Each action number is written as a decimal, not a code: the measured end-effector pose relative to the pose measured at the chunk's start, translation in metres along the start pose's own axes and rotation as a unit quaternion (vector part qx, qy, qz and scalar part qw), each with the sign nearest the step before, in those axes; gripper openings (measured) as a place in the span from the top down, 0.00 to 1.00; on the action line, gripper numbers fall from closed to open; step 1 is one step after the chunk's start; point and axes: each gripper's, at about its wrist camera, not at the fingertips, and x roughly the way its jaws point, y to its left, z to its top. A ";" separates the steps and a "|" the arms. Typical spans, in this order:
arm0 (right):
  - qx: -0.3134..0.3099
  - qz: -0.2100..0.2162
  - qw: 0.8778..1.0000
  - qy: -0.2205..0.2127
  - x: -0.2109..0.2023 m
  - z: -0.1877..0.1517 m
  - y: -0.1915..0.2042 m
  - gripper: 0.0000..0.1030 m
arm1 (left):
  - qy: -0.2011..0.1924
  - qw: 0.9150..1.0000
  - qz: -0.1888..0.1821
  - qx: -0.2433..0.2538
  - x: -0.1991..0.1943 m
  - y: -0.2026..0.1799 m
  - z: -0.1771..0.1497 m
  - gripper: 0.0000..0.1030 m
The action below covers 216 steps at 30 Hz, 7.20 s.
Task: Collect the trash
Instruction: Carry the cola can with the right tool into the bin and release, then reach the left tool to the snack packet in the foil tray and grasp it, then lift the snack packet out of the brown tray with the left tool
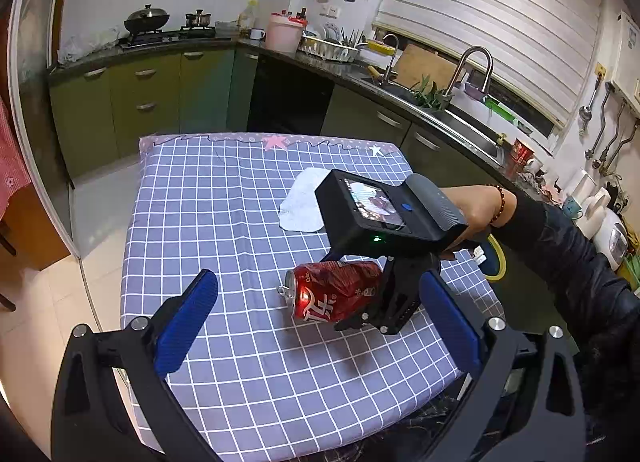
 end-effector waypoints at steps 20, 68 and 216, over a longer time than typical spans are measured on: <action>0.025 -0.031 0.998 -0.051 -0.006 -0.012 0.015 0.31 | 0.011 1.000 -0.006 -0.005 0.005 0.005 -0.008 0.07; 0.652 -0.202 0.712 -0.166 -0.073 -0.540 -0.099 0.21 | 0.070 0.992 -0.058 0.086 0.073 -0.049 0.017 0.07; 0.565 -0.092 0.766 -0.292 -0.036 -0.479 -0.012 0.24 | 0.346 0.934 0.015 -0.084 0.323 -0.140 0.090 0.49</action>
